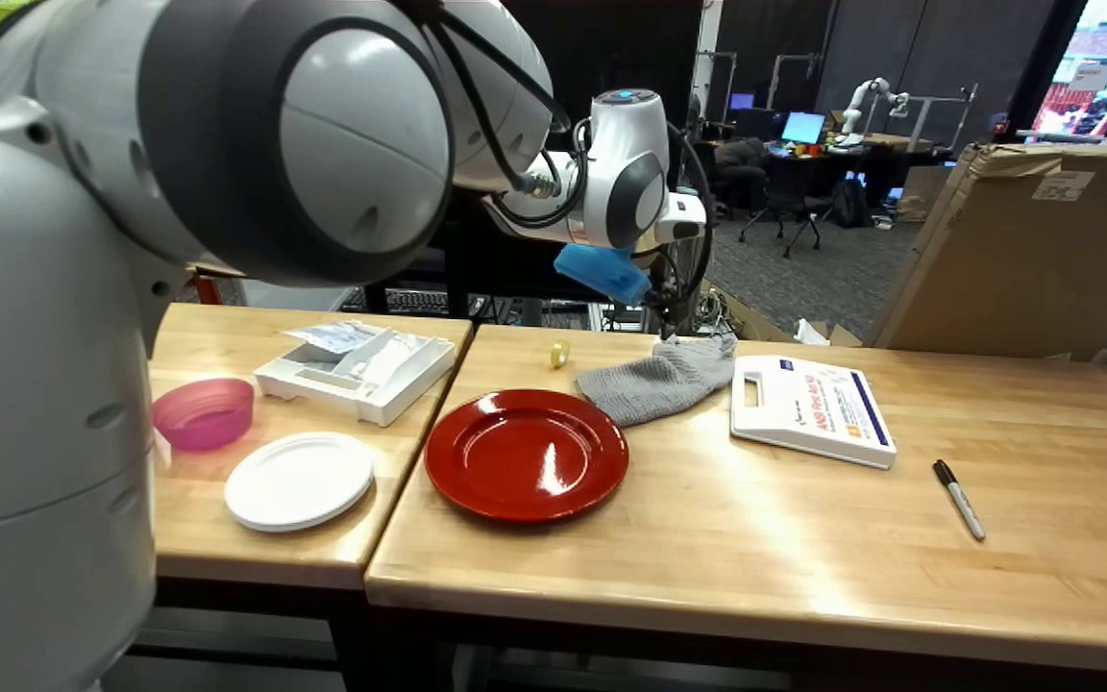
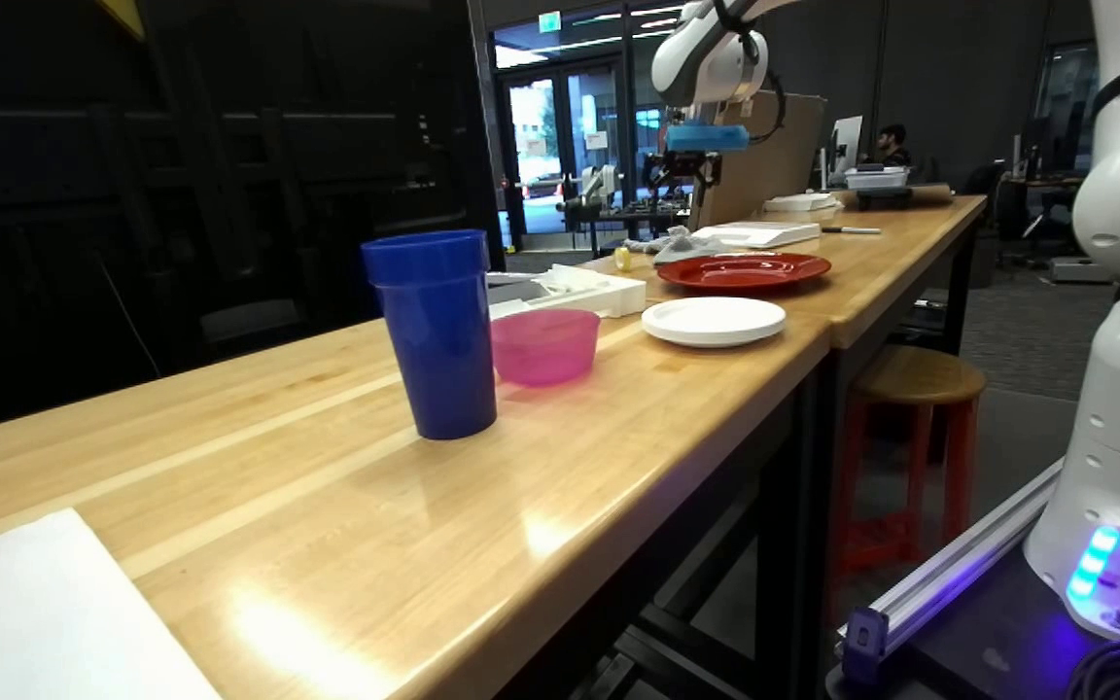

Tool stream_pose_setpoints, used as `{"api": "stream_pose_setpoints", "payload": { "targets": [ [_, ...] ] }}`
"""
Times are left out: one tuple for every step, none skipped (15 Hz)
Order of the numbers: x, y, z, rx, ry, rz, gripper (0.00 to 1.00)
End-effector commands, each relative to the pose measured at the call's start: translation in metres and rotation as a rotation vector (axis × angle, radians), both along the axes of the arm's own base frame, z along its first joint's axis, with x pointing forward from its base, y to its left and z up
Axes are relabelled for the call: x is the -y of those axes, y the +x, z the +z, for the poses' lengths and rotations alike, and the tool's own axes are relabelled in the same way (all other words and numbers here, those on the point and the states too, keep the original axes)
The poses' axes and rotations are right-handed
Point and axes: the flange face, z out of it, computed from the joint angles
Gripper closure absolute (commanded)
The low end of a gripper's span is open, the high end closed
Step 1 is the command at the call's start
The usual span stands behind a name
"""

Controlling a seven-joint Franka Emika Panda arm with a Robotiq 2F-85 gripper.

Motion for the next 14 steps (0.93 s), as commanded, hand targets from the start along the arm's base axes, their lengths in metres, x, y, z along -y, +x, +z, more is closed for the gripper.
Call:
{"api": "stream_pose_setpoints", "payload": {
  "targets": [
    [-0.005, -0.003, 0.001, 0.023, -0.019, -0.028, 0.0],
    [-0.006, -0.001, 0.0, 0.023, -0.021, -0.031, 0.0],
    [-0.007, 0.001, -0.002, 0.021, -0.022, -0.039, 0.0],
    [-0.007, 0.003, -0.004, 0.018, -0.019, -0.05, 0.0],
    [-0.008, 0.005, -0.006, 0.009, -0.017, -0.053, 0.0],
    [-0.009, 0.006, -0.009, -0.003, -0.008, -0.049, 0.0],
    [-0.01, 0.008, -0.012, -0.012, -0.01, -0.046, 0.0],
    [-0.01, 0.011, -0.016, -0.015, -0.01, -0.054, 0.0],
    [-0.009, 0.014, -0.02, -0.02, -0.012, -0.06, 0.0],
    [-0.008, 0.017, -0.025, -0.025, -0.014, -0.069, 0.0],
    [-0.006, 0.019, -0.031, -0.035, -0.016, -0.076, 0.0],
    [-0.003, 0.022, -0.035, -0.037, -0.021, -0.087, 0.0],
    [-0.001, 0.024, -0.04, -0.042, -0.019, -0.096, 0.0],
    [0.001, 0.027, -0.043, -0.046, -0.017, -0.099, 0.0]
  ]
}}
